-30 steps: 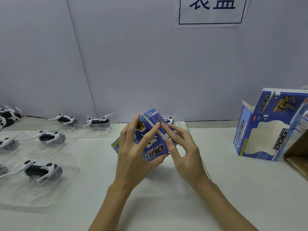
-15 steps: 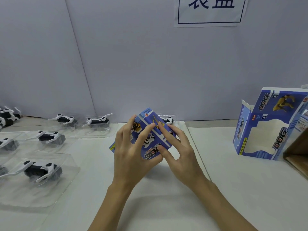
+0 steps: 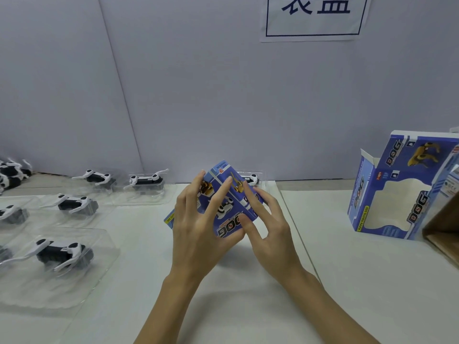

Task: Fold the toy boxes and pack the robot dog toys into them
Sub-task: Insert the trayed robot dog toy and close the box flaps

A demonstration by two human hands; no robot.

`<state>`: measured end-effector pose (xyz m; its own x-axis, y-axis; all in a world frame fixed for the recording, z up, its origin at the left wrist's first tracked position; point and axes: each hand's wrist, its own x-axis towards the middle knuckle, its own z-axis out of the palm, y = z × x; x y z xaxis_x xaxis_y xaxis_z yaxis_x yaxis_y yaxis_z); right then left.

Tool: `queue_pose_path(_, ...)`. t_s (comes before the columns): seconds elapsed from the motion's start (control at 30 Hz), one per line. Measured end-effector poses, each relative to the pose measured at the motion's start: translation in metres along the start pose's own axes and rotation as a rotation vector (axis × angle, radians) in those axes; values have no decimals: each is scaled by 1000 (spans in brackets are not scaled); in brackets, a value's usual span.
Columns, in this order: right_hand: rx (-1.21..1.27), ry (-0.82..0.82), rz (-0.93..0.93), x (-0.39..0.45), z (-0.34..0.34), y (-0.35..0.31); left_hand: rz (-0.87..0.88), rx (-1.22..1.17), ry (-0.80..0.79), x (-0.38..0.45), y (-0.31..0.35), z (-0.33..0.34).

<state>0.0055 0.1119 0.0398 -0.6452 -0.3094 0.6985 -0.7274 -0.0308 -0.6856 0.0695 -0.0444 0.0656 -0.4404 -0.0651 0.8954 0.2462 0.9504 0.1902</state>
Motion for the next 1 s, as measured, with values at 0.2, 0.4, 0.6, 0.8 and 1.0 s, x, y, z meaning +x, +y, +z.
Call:
queue_pose_path(0.2, -62, -4, 4, 2, 3, 2, -24, -41, -1, 0, -2, -1)
queue_pose_path(0.4, -174, -20, -64, 2, 0, 0, -17, -49, -7, 1, -1, -3)
queue_pose_path(0.6, -149, -25, -60, 2, 1, -2, -2, -51, 11, 1, 0, -2)
queue_pose_path(0.8, -141, -27, -53, 3, 4, -5, -23, -60, 23, 1, -4, -1)
queue_pose_path(1.0, -189, -32, -57, 2, 1, -4, 2, -54, -1, 0, -3, 1)
